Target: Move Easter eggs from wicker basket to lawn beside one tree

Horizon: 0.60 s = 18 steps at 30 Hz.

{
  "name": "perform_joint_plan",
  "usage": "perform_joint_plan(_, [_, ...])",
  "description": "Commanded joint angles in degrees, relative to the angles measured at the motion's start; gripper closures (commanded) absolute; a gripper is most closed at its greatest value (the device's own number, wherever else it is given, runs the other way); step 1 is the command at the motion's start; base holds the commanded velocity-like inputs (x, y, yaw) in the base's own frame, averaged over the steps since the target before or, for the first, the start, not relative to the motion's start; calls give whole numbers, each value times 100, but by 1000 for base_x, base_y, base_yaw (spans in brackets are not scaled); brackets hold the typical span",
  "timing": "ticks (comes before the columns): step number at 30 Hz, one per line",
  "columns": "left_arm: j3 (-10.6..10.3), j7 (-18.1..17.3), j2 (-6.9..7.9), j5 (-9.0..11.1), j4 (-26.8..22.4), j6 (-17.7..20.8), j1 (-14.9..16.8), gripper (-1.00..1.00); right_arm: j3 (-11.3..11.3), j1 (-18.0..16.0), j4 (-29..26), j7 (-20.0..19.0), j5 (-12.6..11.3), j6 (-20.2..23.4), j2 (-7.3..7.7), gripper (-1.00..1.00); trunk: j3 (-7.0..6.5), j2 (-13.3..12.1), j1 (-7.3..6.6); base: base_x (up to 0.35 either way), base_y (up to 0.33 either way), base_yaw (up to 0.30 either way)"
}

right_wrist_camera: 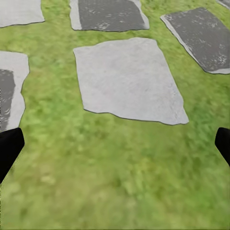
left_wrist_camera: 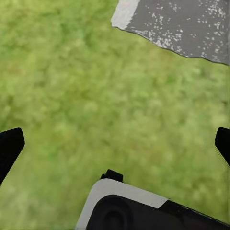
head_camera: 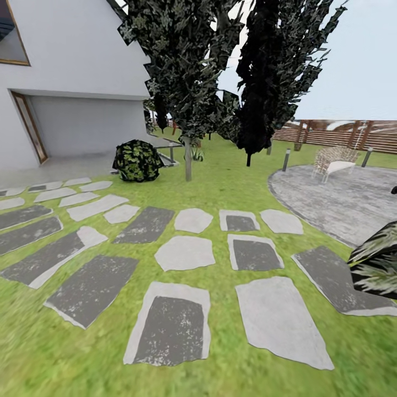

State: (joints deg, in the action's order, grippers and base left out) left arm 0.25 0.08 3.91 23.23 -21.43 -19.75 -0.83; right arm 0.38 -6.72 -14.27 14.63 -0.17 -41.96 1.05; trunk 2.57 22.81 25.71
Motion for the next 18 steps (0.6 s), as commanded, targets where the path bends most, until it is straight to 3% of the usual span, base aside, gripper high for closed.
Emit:
perform_joint_plan(1, [2, 1, -1, 13, -10, -3, -1, -100, 6, -4, 3, 13, -1, -17, 0, -100, 11, 11, 7, 335, 89, -4])
perform_joint_plan(9, [2, 1, 9, 14, -10, -3, 2, -100, 6, -4, 11, 5, 6, -15, 0, -100, 11, 11, 7, 335, 96, 0])
perform_joint_plan(18, [2, -15, 9, 14, -10, -3, 0, -100, 6, -4, 18, 4, 8, -17, 0, -100, 11, 11, 7, 335, 12, 0])
